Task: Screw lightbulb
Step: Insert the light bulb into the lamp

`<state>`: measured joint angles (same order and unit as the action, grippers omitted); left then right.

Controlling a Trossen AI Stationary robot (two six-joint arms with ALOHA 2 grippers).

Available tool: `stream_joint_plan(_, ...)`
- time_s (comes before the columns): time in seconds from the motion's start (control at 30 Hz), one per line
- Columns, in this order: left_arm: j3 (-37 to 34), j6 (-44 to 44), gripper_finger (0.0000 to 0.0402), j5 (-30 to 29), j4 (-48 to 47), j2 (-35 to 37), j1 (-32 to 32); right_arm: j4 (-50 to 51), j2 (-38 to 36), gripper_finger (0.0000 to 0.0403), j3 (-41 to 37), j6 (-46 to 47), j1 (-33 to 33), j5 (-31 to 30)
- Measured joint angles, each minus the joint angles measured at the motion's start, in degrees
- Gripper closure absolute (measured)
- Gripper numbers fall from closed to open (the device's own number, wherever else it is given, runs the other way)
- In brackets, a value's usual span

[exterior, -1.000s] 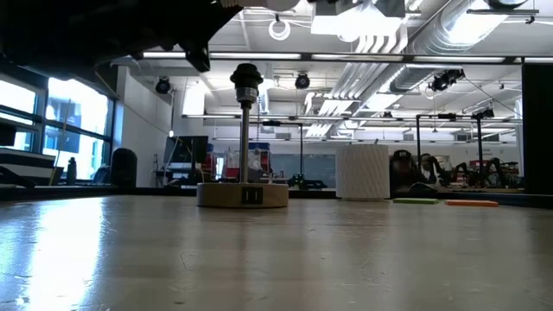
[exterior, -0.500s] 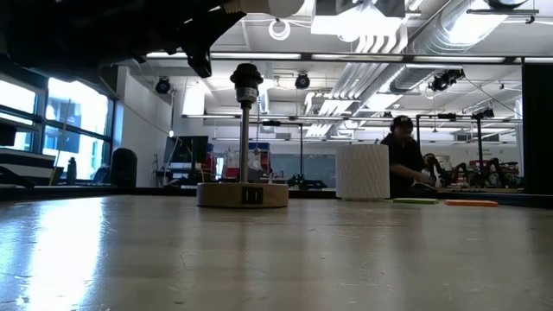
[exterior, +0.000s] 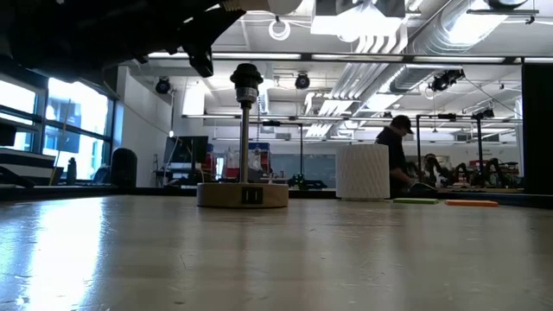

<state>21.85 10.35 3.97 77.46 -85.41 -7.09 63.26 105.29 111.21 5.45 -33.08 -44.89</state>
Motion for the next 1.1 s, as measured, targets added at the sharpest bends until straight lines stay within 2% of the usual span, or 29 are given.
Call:
stream_joint_plan(0.13, 0.0, 0.4, 0.0298, 0.0, 0.2, 0.0, 0.0, -1.0, -0.3, 0.0084, -5.9, 2.1, -2.1, -11.3)
stream_joint_plan(0.2, 0.0, 0.4, 0.0298, 0.0, 0.7, 0.0, 0.0, -0.4, -1.2, 0.0084, -10.5, 6.3, -3.1, -15.8)
stream_joint_plan(0.4, 0.0, 0.5, 0.0298, 0.0, 0.7, 0.0, 0.0, 1.9, -8.8, 0.0084, -27.0, 28.2, -5.7, -18.6)
stream_joint_plan(0.47, 0.0, 1.0, 0.0298, 0.9, 0.8, 0.0, -0.2, -2.4, -12.0, 0.0084, -32.9, 32.7, -6.4, -19.6)
stream_joint_plan(0.53, 0.0, 1.0, 0.0298, 3.8, 0.8, 0.0, -0.2, -11.0, -15.2, 0.0084, -39.0, 33.9, -7.0, -20.6)
stream_joint_plan(0.6, 0.0, 1.0, 0.0298, 9.7, 1.3, 0.0, 0.0, -22.8, -17.1, 0.0084, -44.0, 30.2, -7.1, -20.2)
stream_joint_plan(0.73, 0.0, 3.0, 0.0298, 20.1, 6.3, 0.0, 0.9, -49.0, -18.2, 0.0084, -50.3, 13.0, -5.0, -16.4)
stream_joint_plan(0.87, 0.0, 3.1, 0.0298, 23.7, 6.4, 0.0, 2.1, -71.0, -16.9, 0.0084, -52.4, 0.8, -1.8, -11.5)
stream_joint_plan(0.93, 0.0, 3.1, 0.0298, 23.6, 6.0, 0.0, 2.7, -74.5, -16.5, 0.0084, -52.0, -2.6, -0.3, -8.6)
stream_joint_plan(1.1, 0.0, 3.6, 0.0298, 24.1, 5.8, 0.0, 3.4, -75.1, -16.4, 0.0084, -49.1, -14.3, 1.6, 3.6)
